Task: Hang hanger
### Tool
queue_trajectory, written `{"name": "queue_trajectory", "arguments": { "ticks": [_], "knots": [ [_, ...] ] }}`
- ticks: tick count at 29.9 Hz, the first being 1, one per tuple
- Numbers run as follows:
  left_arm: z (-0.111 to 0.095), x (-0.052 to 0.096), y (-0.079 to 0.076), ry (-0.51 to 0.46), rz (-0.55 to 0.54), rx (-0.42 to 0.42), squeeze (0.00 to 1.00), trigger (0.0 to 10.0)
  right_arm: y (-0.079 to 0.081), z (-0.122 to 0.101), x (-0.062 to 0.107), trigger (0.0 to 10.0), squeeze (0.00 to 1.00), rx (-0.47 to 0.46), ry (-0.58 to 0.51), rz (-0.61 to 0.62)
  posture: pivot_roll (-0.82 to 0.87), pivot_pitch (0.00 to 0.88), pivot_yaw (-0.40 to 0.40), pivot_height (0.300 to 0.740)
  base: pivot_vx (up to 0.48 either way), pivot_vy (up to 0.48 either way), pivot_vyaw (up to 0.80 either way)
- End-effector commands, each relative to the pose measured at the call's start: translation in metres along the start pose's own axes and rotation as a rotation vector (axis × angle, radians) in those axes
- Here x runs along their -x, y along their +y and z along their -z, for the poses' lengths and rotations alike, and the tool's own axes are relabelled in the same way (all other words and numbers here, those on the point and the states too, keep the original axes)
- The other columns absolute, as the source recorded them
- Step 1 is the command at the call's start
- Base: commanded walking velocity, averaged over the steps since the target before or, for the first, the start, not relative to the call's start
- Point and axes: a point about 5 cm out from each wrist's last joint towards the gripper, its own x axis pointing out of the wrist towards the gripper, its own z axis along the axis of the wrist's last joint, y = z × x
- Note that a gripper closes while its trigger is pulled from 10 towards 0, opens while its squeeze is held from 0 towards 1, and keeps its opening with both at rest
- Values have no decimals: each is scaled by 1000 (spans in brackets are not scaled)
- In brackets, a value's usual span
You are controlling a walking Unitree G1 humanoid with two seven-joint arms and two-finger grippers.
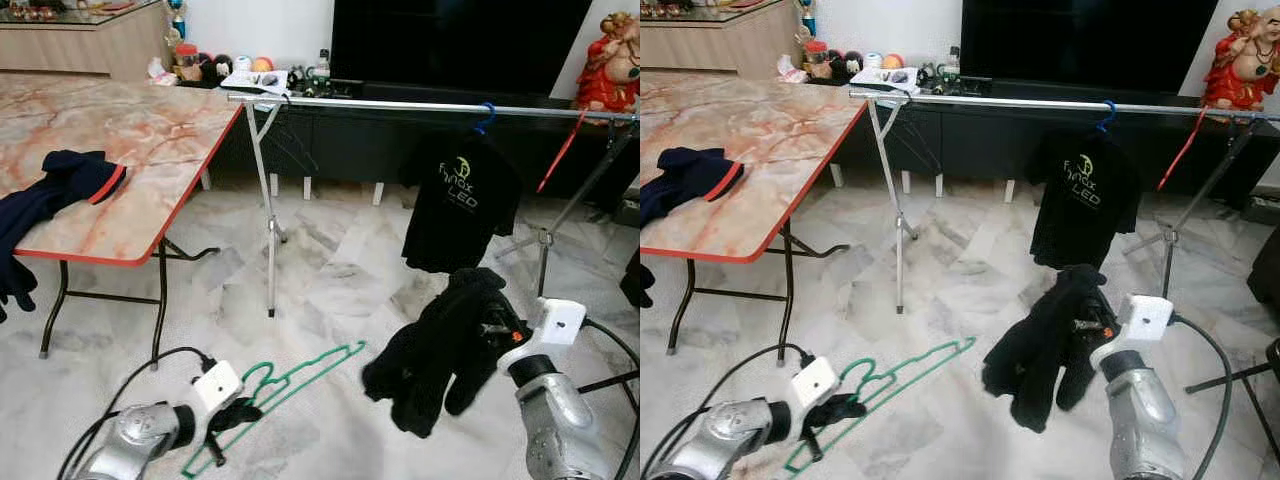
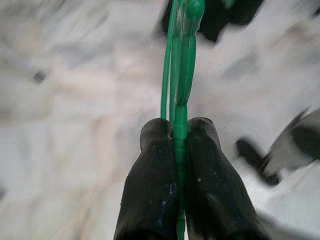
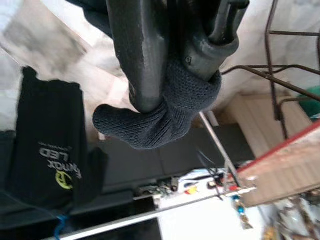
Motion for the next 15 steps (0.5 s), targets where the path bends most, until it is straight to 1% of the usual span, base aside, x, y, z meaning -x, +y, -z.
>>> {"name": "queue_trajectory", "arguments": {
  "ticks": [1,2,3,4,5,6,7,8,9,10,11,12,13,14,15],
  "knots": [
    [12,1,0,76,-35,-26,0,0,-3,-1,2,0,0,16,-17,35,130,43,-24,740,0,0,0],
    [17,1,1,94,-82,-11,0,1176,-3,-1,2,0,0,10,-22,60,130,43,-24,740,0,0,0],
    [25,0,0,109,-178,33,0,4980,-5,1,2,0,0,3,-28,113,130,45,-21,740,0,0,0],
    [29,-1,0,115,-222,54,0,4980,-5,2,3,0,0,1,-29,137,130,45,-21,740,0,0,0],
    [34,-1,-3,124,-250,78,0,9569,-5,3,3,0,0,-1,-28,153,130,46,-18,740,0,0,0],
    [37,-1,-5,131,-265,94,0,9569,-5,4,4,0,0,-2,-28,161,130,46,-18,740,0,0,0],
    [49,-1,-13,139,-325,197,0,10000,-8,4,7,0,0,37,-35,224,123,49,-19,740,0,0,0],
    [49,-1,-13,139,-325,197,0,10000,-8,4,7,0,0,37,-35,224,123,49,-19,740,0,0,0],
    [61,0,-21,162,-371,285,0,10000,-11,3,10,0,0,60,-48,277,119,51,-22,740,0,0,0],
    [65,1,-24,172,-380,304,0,10000,-11,2,11,0,0,63,-52,287,119,51,-22,740,0,0,0],
    [73,3,-29,200,-399,329,0,10000,-13,0,13,1608,0,81,-61,313,118,51,-21,740,0,0,0],
    [73,3,-29,200,-399,329,0,10000,-13,0,13,1608,0,81,-61,313,118,51,-21,740,0,0,0],
    [86,7,-39,241,-430,375,0,10000,-17,-3,18,9333,0,88,-83,372,109,49,-23,740,0,0,0],
    [86,7,-39,241,-430,375,0,10000,-17,-3,18,9333,0,88,-83,372,109,49,-23,740,0,0,0],
    [95,11,-45,261,-452,415,0,10000,-18,-6,21,10000,0,101,-100,404,110,51,-22,740,0,0,0]
  ]
}}
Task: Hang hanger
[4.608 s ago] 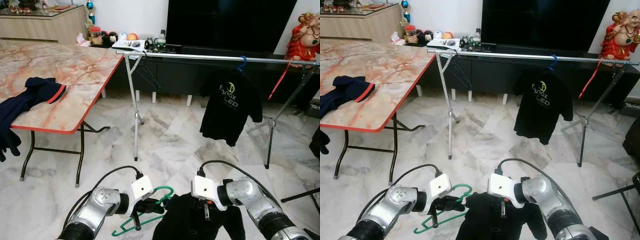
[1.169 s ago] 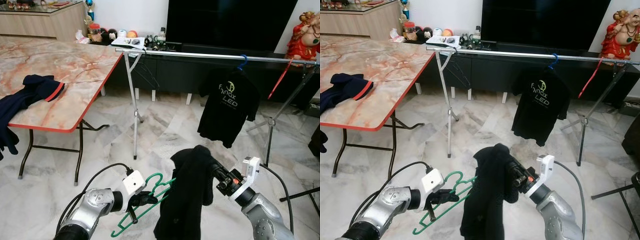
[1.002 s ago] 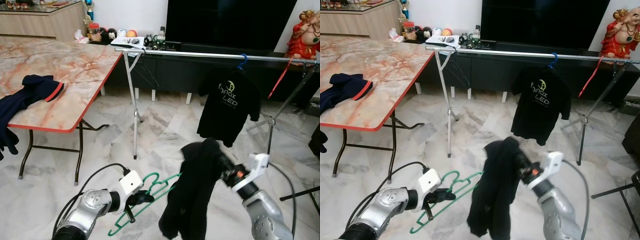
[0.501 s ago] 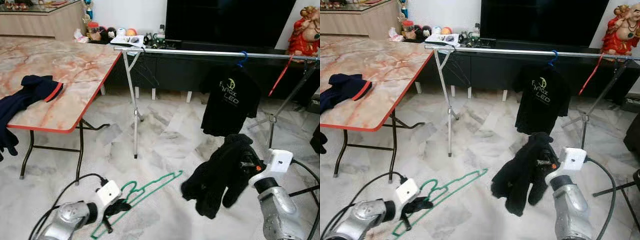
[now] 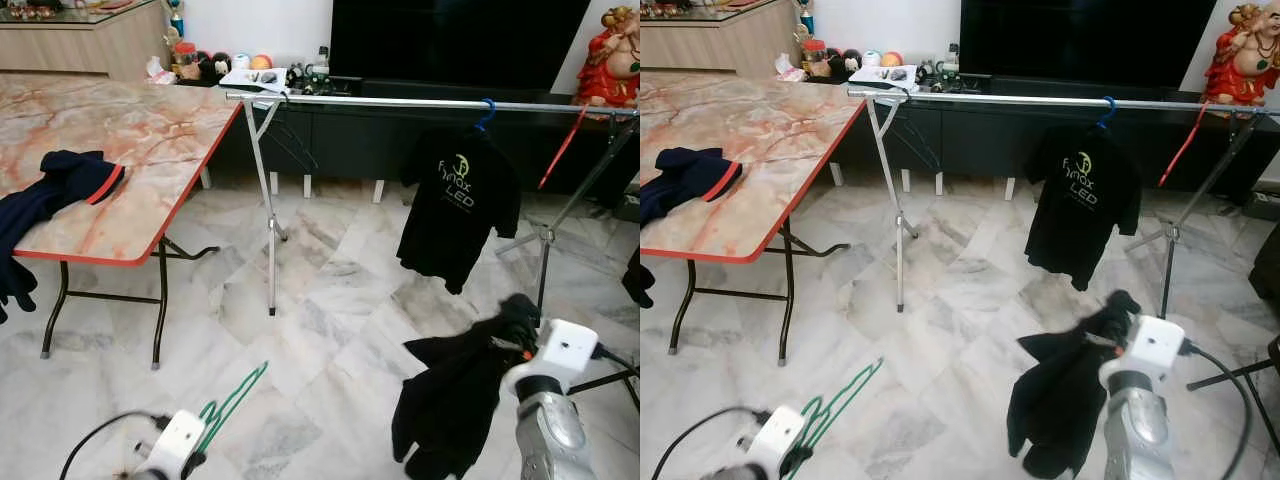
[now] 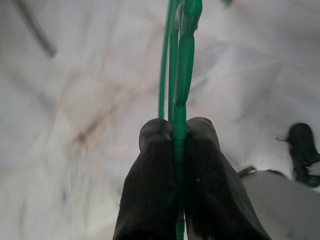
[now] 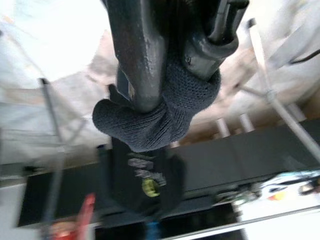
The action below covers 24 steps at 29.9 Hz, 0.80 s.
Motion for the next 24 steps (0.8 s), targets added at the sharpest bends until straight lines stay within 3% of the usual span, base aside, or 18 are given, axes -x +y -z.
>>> {"name": "queue_trajectory", "arguments": {
  "ticks": [1,6,12,24],
  "knots": [
    [27,7,-2,70,-60,88,0,10000,-3,-21,2,10000,0,44,-114,60,112,47,-21,740,0,0,0],
    [53,16,-9,133,-131,230,0,10000,7,-20,14,10000,0,109,-145,104,109,33,-18,740,0,0,0],
    [69,22,-15,192,-155,266,0,10000,16,-21,22,10000,0,108,-150,108,104,10,-16,740,0,0,0],
    [70,20,-21,211,-150,278,0,10000,19,-16,29,10000,0,162,-121,127,98,0,-6,740,0,0,0]
  ]
}}
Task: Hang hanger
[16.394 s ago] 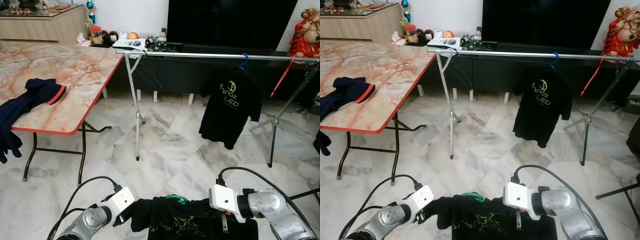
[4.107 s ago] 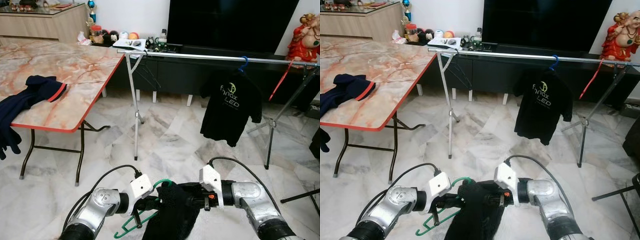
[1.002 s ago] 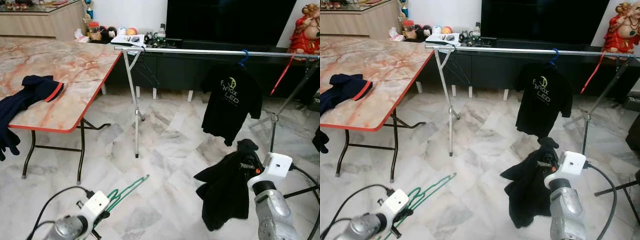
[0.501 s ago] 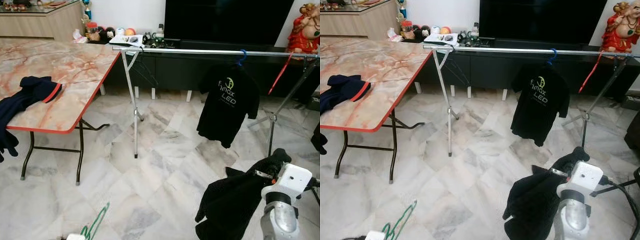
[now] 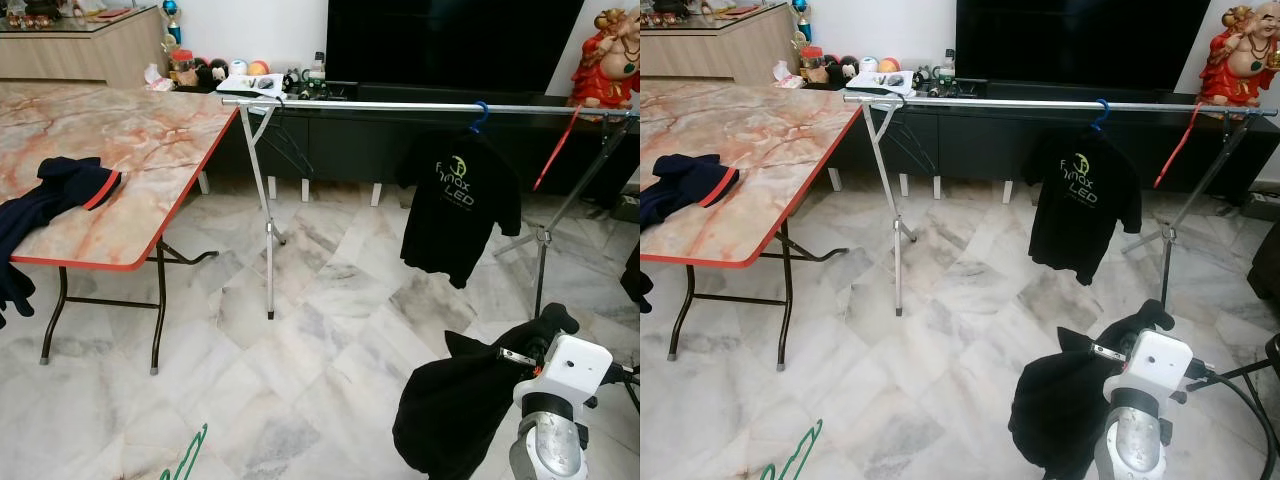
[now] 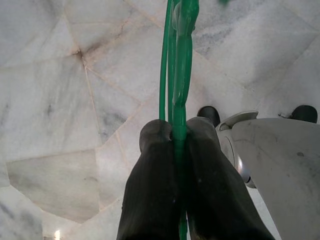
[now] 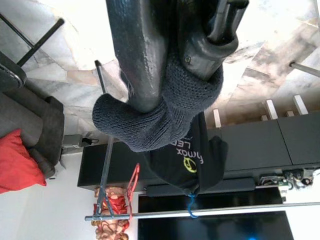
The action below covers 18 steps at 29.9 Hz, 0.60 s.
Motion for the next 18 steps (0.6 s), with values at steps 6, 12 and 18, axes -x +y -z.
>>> {"name": "queue_trajectory", "arguments": {
  "ticks": [6,12,18],
  "knots": [
    [4,0,-2,25,-5,15,0,10000,3,-8,1,10000,0,8,-30,-10,102,0,-5,740,0,196,0],
    [7,1,-4,40,-2,12,0,10000,4,-9,0,10000,0,25,-28,-21,103,0,-8,740,0,326,0],
    [9,1,-4,47,-3,16,0,10000,7,-9,-1,10000,0,43,-23,-36,111,0,-12,740,0,373,0]
  ]
}}
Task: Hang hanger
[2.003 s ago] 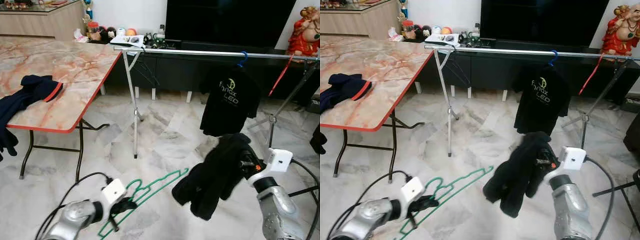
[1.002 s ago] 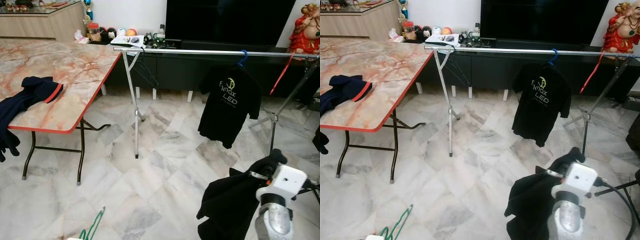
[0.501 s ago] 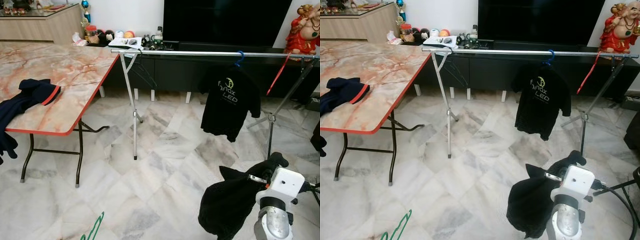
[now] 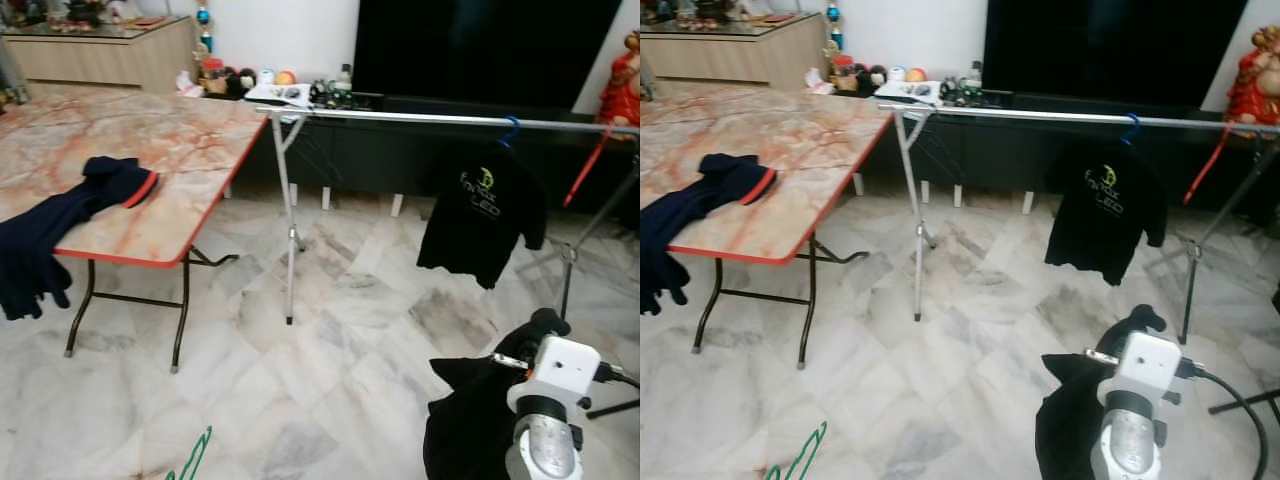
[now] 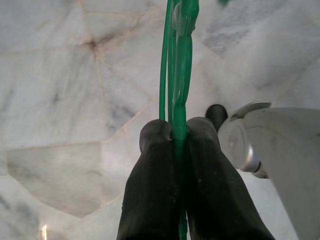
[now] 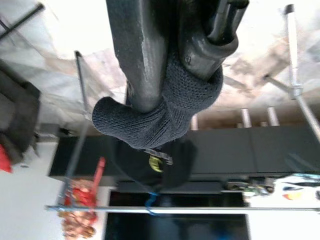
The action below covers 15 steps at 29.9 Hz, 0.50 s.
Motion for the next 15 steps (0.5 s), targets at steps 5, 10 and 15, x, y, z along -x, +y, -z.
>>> {"name": "queue_trajectory", "arguments": {
  "ticks": [5,10,15],
  "knots": [
    [5,1,1,29,-10,9,0,10000,-2,-12,-3,10000,0,-2,-44,10,112,0,-12,740,0,376,0],
    [6,1,1,35,-11,14,0,10000,-2,-11,-4,10000,0,-5,-37,13,115,0,-12,740,0,378,0],
    [8,1,1,42,-15,24,0,10000,2,-12,-5,10000,0,-4,-37,-1,119,2,-15,740,0,379,0]
  ]
}}
